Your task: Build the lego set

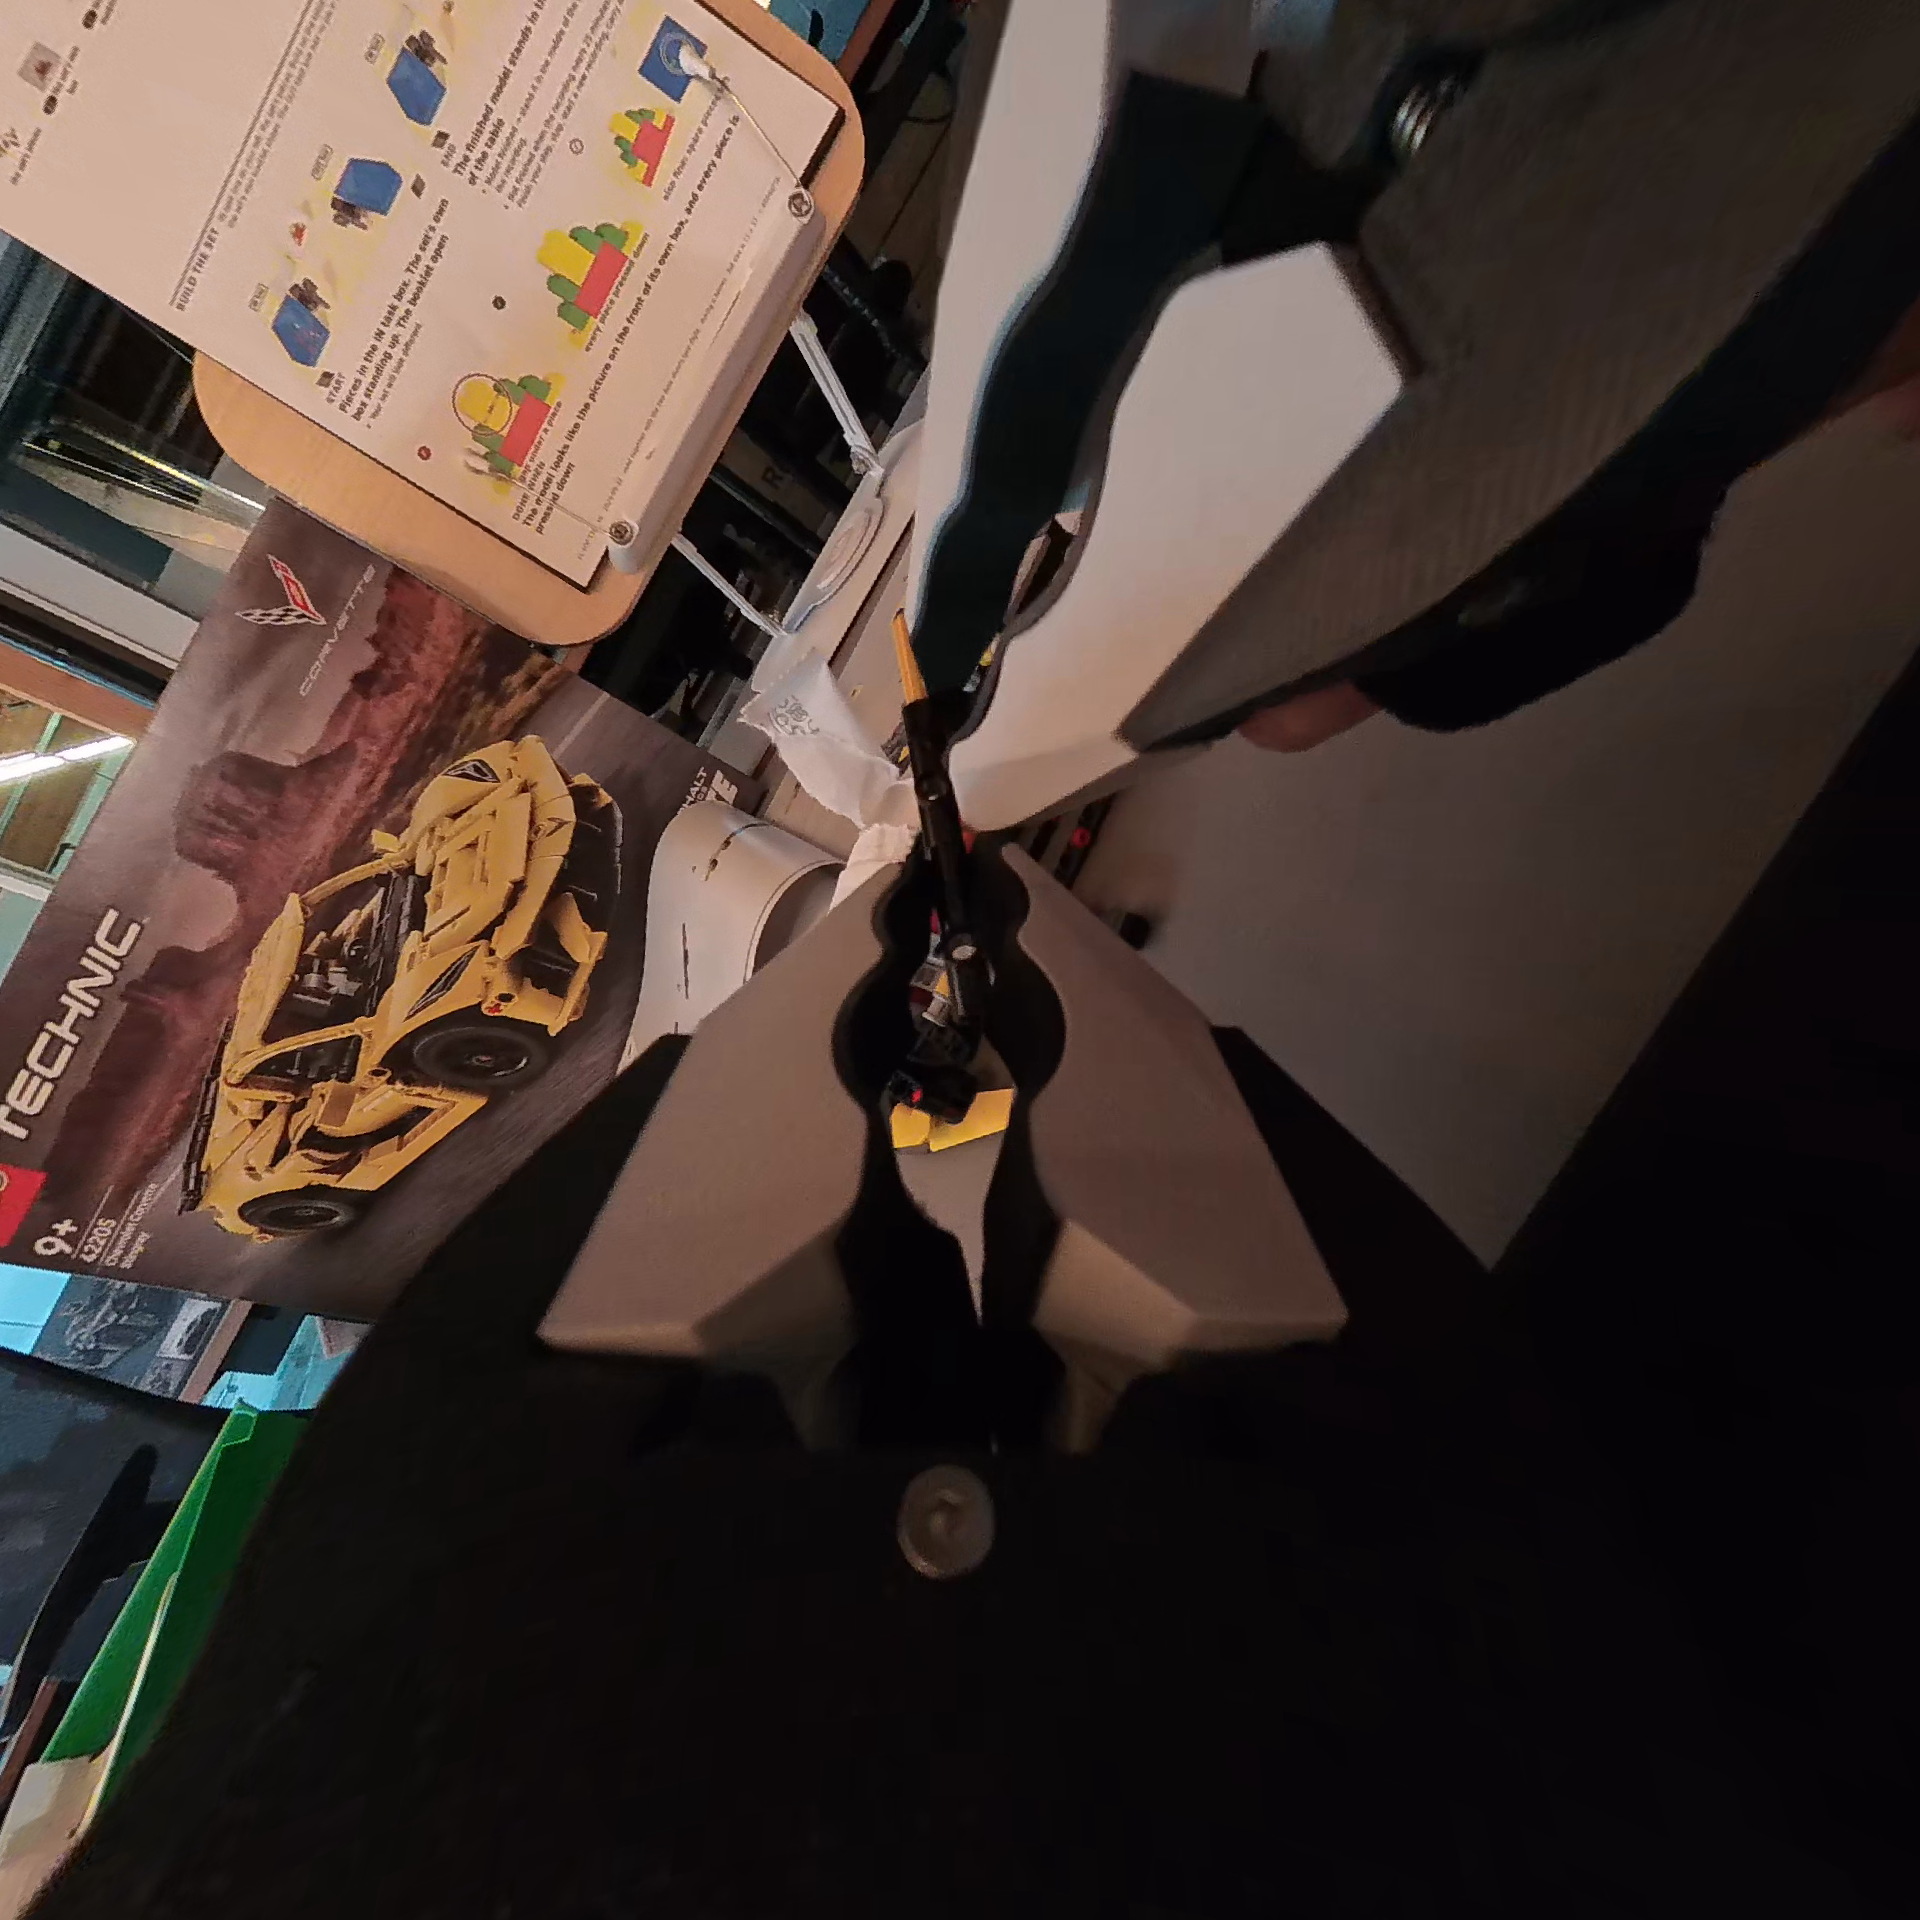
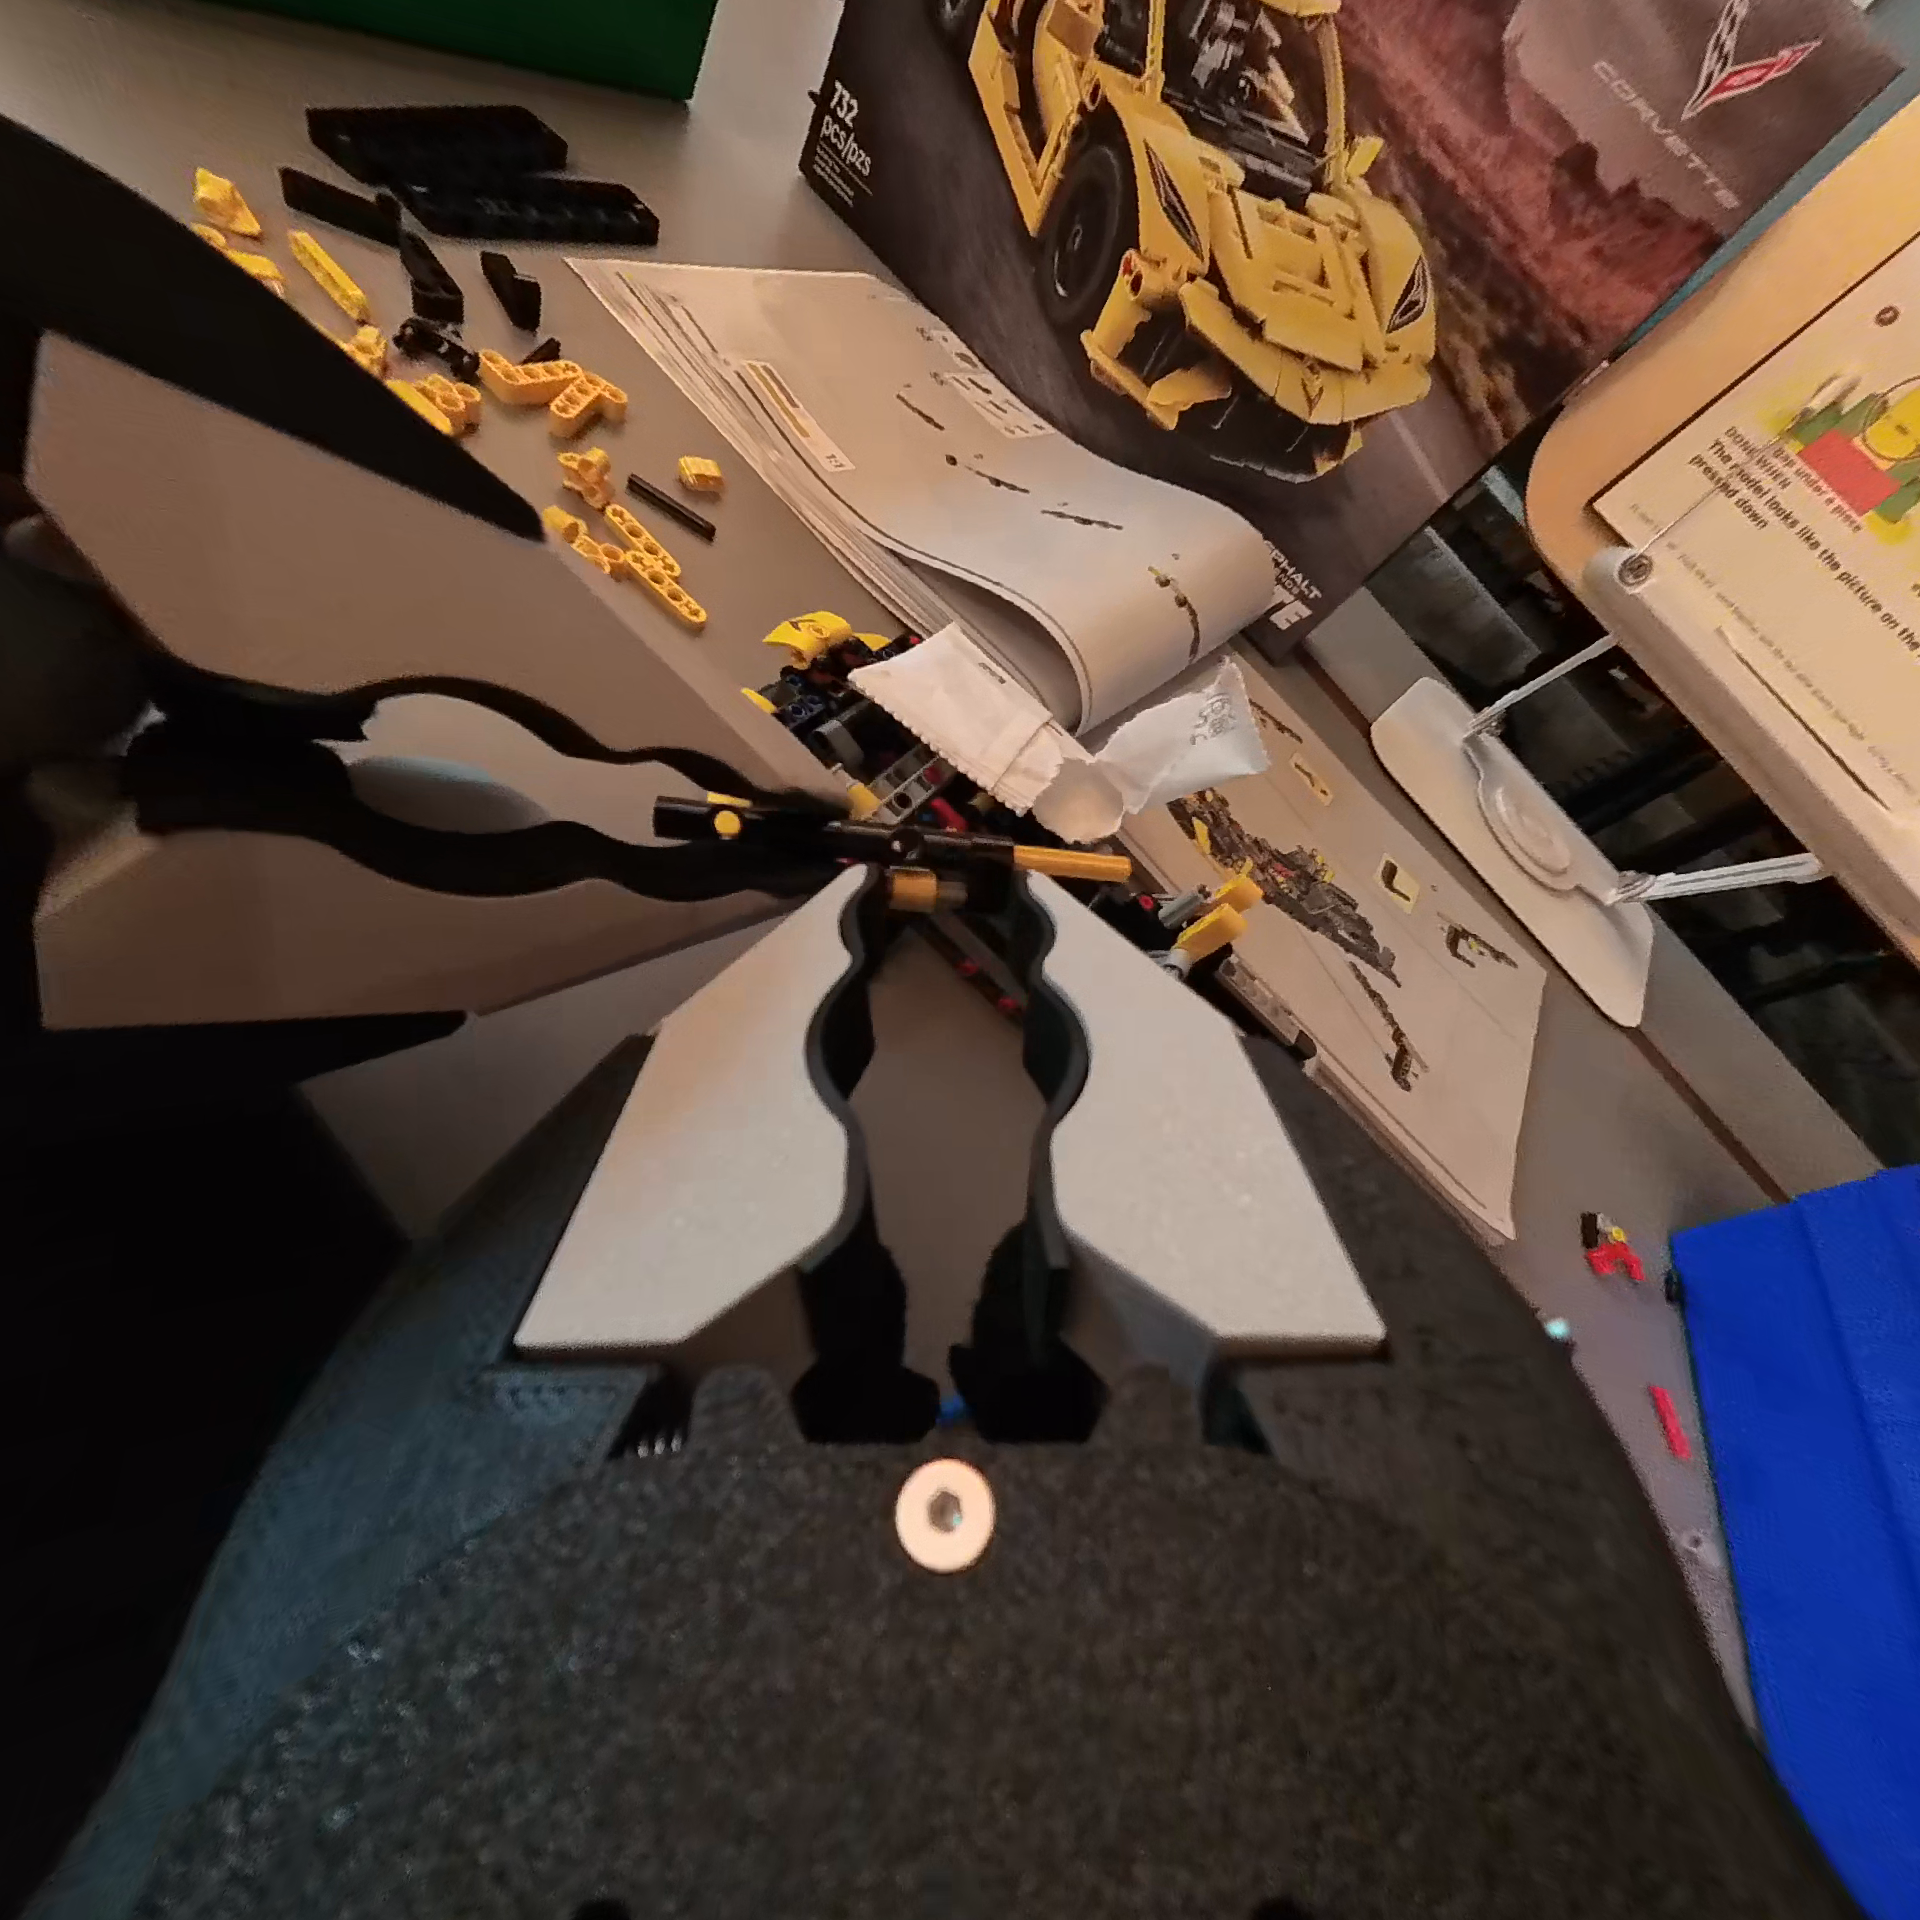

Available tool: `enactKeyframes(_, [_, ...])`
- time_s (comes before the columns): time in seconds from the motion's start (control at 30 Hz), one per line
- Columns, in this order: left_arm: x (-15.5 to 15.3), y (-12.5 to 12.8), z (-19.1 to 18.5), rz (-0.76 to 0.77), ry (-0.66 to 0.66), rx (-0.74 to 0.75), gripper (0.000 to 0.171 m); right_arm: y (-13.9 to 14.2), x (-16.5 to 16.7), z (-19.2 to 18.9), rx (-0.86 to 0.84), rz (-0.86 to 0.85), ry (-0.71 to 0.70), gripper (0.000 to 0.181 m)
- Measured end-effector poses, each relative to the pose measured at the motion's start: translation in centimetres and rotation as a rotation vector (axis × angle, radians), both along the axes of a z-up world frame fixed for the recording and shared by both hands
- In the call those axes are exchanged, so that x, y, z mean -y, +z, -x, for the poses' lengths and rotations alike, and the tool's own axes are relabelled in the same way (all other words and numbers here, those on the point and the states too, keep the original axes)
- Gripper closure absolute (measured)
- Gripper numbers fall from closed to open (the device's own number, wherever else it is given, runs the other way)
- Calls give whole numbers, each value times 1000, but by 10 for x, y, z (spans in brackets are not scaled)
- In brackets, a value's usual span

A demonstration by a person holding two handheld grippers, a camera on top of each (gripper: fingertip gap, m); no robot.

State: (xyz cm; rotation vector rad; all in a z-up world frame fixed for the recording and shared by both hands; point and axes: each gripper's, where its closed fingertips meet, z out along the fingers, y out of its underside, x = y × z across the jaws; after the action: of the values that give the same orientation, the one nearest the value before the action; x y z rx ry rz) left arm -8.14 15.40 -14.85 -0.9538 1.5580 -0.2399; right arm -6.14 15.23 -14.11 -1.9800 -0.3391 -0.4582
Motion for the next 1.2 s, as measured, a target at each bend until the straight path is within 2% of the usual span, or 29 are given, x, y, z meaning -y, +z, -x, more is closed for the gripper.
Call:
enactKeyframes(0.37, [-1,-1,0,-61,18,-18,167,-3,-1,0,16,29,10,159])
enactKeyframes(0.5, [-1,1,1,-110,26,-17,167,-4,-1,1,-33,27,17,160])
enactKeyframes(0.63, [-2,-1,0,-75,24,-21,167,-5,-2,0,-80,19,0,159])
enactKeyframes(0.77, [-1,-1,0,-74,23,-18,168,-2,-1,0,21,-4,-18,159])
enactKeyframes(1.1, [-1,-1,-1,-83,20,-18,167,0,-1,0,71,-24,5,160])
enactKeyframes(1.2, [0,-1,-1,-91,20,-19,167,-2,-1,0,39,-6,8,160])
